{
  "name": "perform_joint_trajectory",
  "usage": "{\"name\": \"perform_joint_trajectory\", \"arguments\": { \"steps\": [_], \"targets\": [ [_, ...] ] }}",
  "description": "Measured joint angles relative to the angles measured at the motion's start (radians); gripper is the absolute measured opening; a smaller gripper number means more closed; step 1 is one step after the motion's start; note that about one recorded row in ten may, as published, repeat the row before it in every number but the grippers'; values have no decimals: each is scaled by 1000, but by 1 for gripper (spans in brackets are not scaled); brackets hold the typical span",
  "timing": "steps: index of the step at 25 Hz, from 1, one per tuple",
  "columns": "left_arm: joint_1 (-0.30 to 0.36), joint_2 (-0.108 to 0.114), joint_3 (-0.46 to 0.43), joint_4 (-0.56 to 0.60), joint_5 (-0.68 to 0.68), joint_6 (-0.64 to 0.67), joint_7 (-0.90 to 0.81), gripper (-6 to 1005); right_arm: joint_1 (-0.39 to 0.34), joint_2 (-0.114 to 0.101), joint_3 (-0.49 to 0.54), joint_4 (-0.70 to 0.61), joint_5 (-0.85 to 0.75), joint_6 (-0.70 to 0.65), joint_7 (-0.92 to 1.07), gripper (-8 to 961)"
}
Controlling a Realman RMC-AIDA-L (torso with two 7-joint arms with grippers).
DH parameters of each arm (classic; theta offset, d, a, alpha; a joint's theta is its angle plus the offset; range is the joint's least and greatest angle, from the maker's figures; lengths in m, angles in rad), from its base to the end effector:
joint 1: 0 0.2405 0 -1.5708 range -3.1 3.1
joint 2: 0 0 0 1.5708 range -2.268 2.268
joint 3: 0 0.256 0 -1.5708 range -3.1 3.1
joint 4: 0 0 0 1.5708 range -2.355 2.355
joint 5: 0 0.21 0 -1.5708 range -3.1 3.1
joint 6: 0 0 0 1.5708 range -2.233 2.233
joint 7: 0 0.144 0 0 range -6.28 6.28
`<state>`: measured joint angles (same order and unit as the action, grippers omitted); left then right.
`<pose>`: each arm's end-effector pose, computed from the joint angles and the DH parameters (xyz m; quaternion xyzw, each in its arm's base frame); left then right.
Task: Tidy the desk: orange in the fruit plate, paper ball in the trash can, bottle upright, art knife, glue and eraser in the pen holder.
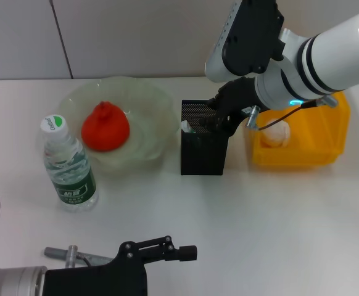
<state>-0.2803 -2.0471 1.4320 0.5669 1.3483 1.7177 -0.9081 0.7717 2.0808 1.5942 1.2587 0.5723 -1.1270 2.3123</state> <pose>-0.2471 0.2230 -0.0488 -0.9280 -0.0412 -0.3701 0.0106 0.0965 0.4102 -0.0329 -0.9578 0.0516 -0.1083 0.2610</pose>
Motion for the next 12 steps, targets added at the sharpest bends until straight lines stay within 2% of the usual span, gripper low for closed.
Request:
{"name": "perform_joint_trajectory", "arguments": {
  "steps": [6,7,8,11,12],
  "targets": [
    [0,0,-1,0,0,3,0,763,-39,1,9,66,0,-19,23,351],
    [1,1,-3,0,0,3,0,763,-66,1,19,130,2,-39,37,368],
    [1,1,-3,0,0,3,0,763,-66,1,19,130,2,-39,37,384],
    [1,5,-18,1,0,7,0,763,-120,1,28,244,23,-70,51,433],
    [1,7,-26,1,0,11,0,763,-170,1,30,312,60,-81,53,443]
  ]
}}
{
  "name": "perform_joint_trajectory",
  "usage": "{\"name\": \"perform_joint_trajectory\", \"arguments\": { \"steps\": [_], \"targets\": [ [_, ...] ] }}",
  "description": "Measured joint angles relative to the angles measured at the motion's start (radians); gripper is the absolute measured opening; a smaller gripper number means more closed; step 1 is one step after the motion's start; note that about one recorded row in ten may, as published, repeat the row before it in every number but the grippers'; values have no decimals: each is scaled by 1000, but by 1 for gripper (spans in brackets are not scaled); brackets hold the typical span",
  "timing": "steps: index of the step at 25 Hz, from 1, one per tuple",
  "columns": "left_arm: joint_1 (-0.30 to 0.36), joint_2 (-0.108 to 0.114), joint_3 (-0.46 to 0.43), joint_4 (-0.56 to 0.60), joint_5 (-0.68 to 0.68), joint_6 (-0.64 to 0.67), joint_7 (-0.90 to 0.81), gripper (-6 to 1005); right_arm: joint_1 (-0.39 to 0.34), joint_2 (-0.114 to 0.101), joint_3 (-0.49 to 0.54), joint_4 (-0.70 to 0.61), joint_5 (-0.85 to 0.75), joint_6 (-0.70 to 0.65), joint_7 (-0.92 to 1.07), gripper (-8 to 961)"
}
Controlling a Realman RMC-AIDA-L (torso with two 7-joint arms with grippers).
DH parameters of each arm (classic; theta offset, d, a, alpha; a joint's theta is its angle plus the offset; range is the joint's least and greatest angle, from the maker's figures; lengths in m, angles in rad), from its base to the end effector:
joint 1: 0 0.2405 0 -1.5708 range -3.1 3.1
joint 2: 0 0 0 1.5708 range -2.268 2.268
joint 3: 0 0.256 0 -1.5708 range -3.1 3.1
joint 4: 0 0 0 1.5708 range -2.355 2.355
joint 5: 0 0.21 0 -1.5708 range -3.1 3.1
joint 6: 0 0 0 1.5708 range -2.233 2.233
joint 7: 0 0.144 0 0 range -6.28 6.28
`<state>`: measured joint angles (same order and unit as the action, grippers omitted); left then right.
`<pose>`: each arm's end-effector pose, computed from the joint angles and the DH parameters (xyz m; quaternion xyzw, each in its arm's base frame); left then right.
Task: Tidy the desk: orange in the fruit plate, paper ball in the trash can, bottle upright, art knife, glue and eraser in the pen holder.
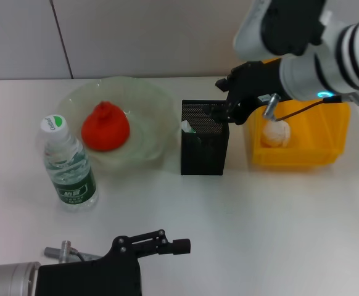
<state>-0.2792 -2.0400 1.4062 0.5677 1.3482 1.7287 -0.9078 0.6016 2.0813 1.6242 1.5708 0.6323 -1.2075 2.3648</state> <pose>-0.2492 0.2256 -0.0425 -0.9265 -0.0405 -0.3736 0.0204 0.0859 0.3804 0.0052 -0.9547 0.0711 -0.0364 0.2865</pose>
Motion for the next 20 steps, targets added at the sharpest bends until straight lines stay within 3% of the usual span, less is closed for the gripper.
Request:
{"name": "perform_joint_trajectory", "arguments": {
  "steps": [2,3,4,5,6,7,9,10,11,12,13,15,20],
  "targets": [
    [0,1,-2,0,0,2,1,763,-30,0,1,35,29,0,-2,463],
    [0,1,-5,0,0,5,4,763,-98,0,3,91,106,3,-28,505],
    [1,1,-10,0,0,9,7,763,-98,0,3,91,106,3,-28,547],
    [2,2,-20,-1,0,13,15,763,-164,-1,11,128,197,5,-75,590],
    [2,2,-20,-1,0,13,15,763,-164,-1,11,128,197,5,-75,632],
    [2,1,-23,-1,0,16,19,762,-209,0,18,144,261,7,-115,674],
    [2,0,-27,0,0,22,27,762,-277,1,31,157,352,9,-186,686],
    [2,1,-36,1,-1,30,28,762,-358,2,44,158,449,12,-288,692],
    [2,1,-36,1,-1,30,28,762,-358,2,44,158,449,12,-288,698],
    [5,3,-53,1,-1,37,30,762,-437,4,56,139,532,18,-401,703],
    [8,4,-71,1,-1,45,33,762,-437,4,56,139,532,18,-401,709],
    [17,6,-110,1,0,68,42,762,-542,6,78,83,663,23,-551,721],
    [36,25,-163,1,0,103,48,761,-625,4,127,-35,820,-18,-720,732]
  ]
}}
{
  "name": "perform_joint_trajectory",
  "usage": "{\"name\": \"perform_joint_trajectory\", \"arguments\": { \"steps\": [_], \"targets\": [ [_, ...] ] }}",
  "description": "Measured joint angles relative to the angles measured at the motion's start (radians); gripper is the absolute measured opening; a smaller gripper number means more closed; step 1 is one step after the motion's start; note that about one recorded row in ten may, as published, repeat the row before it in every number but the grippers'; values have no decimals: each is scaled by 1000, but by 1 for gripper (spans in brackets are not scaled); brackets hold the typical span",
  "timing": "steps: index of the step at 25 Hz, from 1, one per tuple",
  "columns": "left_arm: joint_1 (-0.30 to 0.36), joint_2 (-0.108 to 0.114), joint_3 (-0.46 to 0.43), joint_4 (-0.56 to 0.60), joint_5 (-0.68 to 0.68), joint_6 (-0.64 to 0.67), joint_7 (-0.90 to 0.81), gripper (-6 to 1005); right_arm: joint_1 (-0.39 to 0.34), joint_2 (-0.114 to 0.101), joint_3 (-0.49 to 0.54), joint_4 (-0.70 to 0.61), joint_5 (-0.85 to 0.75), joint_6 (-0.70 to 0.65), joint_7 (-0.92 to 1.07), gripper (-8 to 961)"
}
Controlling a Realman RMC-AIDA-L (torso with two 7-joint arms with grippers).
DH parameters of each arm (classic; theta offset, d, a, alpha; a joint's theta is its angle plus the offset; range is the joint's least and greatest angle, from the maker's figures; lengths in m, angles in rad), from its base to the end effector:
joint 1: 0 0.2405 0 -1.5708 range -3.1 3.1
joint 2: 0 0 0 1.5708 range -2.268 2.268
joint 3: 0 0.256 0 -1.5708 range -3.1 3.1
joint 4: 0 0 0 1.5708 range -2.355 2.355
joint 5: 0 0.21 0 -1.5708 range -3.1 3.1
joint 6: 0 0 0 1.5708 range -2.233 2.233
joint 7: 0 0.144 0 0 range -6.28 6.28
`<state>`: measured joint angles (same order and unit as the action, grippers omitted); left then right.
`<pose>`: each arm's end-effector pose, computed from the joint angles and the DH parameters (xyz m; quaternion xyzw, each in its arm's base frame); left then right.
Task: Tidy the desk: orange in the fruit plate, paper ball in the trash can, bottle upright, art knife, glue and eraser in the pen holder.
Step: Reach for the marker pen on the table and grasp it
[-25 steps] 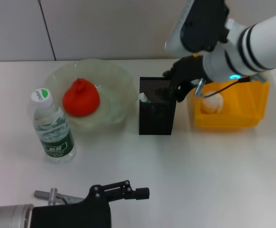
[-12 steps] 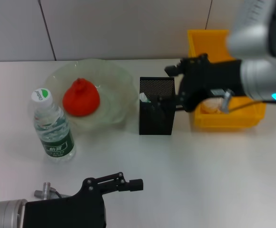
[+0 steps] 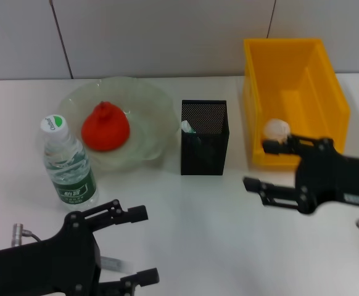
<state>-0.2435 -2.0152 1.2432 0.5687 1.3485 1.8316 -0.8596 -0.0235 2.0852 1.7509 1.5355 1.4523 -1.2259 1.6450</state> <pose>-0.2622 0.2262 -0.0065 -0.9083 -0.0213 -0.4094 0.0830 0.2088 0.2731 0.0271 -0.9429 0.1241 0.1930 0.2415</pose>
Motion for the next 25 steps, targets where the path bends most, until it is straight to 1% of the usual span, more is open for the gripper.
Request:
{"name": "perform_joint_trajectory", "arguments": {
  "steps": [1,3,4,5,6,7,8,9,10,11,12,13,14,15,16,17,18,19,20,22,24,25],
  "targets": [
    [0,0,0,0,0,0,0,761,0,0,0,0,0,0,0,732],
    [3,9,-12,0,0,5,-5,761,-16,0,21,-58,37,-47,-76,732],
    [6,11,-14,1,0,7,-6,761,-25,1,30,-93,63,-76,-124,731],
    [6,11,-14,1,0,7,-6,761,-37,1,58,-177,122,-125,-218,731],
    [6,11,-14,1,0,7,-6,761,-37,1,58,-177,122,-125,-218,731],
    [10,15,-18,1,0,13,-8,761,-40,0,81,-228,157,-156,-271,731],
    [26,25,-30,15,0,22,-19,761,-35,-1,113,-285,186,-197,-318,730],
    [26,25,-30,15,0,22,-19,761,-24,-2,155,-347,204,-242,-357,730],
    [33,28,-35,32,0,18,-25,761,9,-4,245,-452,217,-324,-409,730],
    [33,28,-35,32,0,18,-25,761,9,-4,245,-452,217,-324,-409,730],
    [33,28,-35,32,0,18,-25,760,28,-6,291,-501,213,-364,-429,730],
    [48,31,-44,108,37,-11,-80,760,50,-8,343,-553,201,-395,-447,730],
    [51,27,-54,171,86,-34,-140,760,70,-10,390,-600,184,-423,-468,730],
    [51,27,-54,171,86,-34,-140,760,104,-14,475,-668,141,-462,-501,730],
    [54,14,-71,266,161,-64,-226,760,104,-14,475,-668,141,-462,-501,730],
    [54,14,-71,266,161,-64,-226,760,117,-15,510,-692,115,-476,-515,730],
    [54,-20,-94,413,310,-106,-347,760,130,-14,546,-712,78,-487,-527,730],
    [53,-42,-103,517,413,-120,-425,760,134,-12,554,-716,66,-488,-528,730],
    [51,-49,-103,562,453,-123,-461,760,141,-9,567,-722,37,-490,-530,730],
    [41,-54,-88,662,529,-123,-549,760,143,-9,569,-722,30,-491,-530,731],
    [28,-53,-68,732,576,-120,-614,759,143,-8,569,-724,25,-491,-528,731],
    [17,-52,-50,803,623,-115,-655,759,142,-8,569,-725,24,-489,-528,731]
  ]
}}
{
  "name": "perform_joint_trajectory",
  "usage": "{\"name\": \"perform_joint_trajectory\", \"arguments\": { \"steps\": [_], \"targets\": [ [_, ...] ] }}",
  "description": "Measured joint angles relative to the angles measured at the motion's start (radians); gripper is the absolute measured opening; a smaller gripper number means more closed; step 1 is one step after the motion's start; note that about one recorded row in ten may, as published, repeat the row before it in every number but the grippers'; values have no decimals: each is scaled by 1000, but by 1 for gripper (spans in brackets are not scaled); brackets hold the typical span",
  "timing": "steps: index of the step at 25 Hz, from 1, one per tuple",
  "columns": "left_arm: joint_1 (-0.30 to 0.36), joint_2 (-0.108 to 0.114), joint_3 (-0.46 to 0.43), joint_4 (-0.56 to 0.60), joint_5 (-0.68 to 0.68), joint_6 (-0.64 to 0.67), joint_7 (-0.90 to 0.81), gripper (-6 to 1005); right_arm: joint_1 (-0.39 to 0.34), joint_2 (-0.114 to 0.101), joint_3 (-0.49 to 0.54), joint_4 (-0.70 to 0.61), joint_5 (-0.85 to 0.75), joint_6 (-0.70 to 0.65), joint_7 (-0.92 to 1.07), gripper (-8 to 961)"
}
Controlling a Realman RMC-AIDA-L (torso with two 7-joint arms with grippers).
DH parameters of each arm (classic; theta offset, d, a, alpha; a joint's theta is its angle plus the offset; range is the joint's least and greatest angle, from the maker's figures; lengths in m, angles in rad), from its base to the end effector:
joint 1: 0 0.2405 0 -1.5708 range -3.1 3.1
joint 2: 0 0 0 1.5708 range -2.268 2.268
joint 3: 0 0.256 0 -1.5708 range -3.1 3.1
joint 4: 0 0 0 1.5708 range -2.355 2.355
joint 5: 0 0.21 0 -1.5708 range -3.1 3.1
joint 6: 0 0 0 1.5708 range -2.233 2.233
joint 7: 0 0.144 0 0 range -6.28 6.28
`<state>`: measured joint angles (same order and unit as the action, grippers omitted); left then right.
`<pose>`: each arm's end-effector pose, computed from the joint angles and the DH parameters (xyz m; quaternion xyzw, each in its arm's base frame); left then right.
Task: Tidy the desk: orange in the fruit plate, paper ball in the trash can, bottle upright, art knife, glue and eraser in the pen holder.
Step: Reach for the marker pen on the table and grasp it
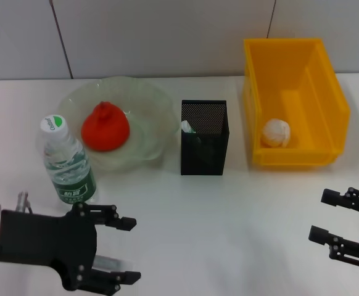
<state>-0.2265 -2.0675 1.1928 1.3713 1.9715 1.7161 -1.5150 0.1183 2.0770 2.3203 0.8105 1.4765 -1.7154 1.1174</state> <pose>-0.2241 0.2677 0.0241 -0.9952 -0.0243 -0.0821 0.0481 0.3135 0.2289 0.0338 -0.9130 0.1558 0.3080 0.2173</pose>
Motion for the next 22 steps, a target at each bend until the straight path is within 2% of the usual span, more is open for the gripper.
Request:
{"name": "perform_joint_trajectory", "arguments": {
  "steps": [6,10,15,21,22],
  "targets": [
    [-35,-1,53,131,132,11,-76,759,4,0,1,-23,-1,5,2,731],
    [-86,-3,144,219,281,9,-185,759,11,0,1,-42,-1,6,2,731],
    [-122,-4,221,272,381,4,-252,758,16,1,2,-66,-1,11,3,731],
    [-146,-3,255,281,424,7,-285,758,25,1,2,-90,-1,12,1,732],
    [-158,-3,292,283,466,11,-299,758,27,2,2,-96,-1,12,-1,732]
  ]
}}
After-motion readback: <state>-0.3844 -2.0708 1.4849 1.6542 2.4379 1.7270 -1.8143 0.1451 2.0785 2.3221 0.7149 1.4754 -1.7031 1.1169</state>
